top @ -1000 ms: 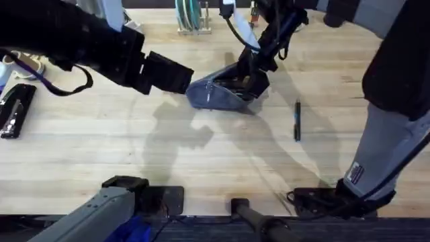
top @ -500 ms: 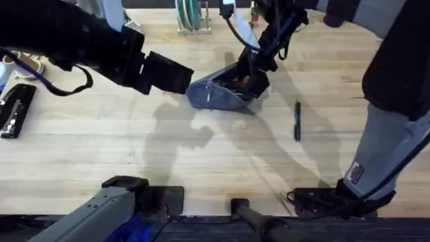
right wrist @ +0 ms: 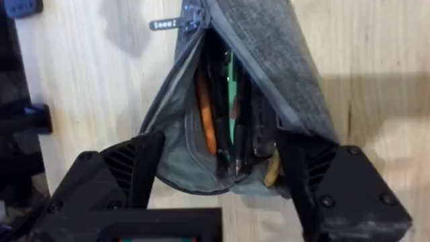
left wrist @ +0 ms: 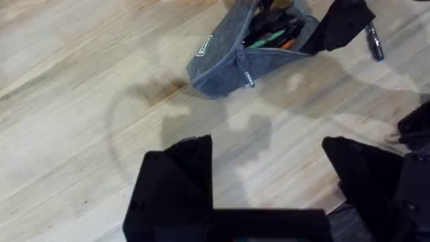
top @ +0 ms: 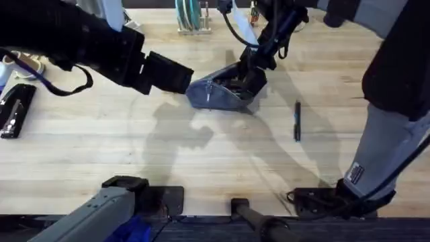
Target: Unzip the bag, pick up the pens from the table one at a time and place them inside, then zip the bag closed.
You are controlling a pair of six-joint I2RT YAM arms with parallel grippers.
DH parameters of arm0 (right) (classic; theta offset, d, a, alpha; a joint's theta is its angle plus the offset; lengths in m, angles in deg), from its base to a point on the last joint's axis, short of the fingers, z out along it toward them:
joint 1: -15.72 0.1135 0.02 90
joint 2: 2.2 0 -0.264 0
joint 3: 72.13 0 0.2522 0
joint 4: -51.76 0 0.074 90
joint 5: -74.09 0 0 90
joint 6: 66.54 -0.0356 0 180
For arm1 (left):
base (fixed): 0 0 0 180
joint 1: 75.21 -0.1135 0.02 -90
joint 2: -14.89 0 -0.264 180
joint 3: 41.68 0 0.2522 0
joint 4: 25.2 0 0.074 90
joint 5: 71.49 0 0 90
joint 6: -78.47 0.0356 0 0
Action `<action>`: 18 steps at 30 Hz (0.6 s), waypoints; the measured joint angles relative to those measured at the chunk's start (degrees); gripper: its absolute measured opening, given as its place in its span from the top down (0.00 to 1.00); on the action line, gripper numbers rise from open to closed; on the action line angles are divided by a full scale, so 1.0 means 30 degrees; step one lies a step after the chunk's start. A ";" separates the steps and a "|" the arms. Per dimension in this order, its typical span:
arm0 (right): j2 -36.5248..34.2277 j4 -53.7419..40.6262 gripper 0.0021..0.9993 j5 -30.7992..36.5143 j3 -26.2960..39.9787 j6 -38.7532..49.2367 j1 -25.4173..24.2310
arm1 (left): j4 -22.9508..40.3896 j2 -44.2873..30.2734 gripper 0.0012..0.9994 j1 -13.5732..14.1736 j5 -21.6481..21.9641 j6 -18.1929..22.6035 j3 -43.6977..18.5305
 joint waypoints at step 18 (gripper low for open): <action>0.4345 -0.0065 0.00 0.0073 0.0893 -0.4929 -0.1623 | 0.0000 0.0000 0.00 0.0000 0.0077 0.0000 0.0000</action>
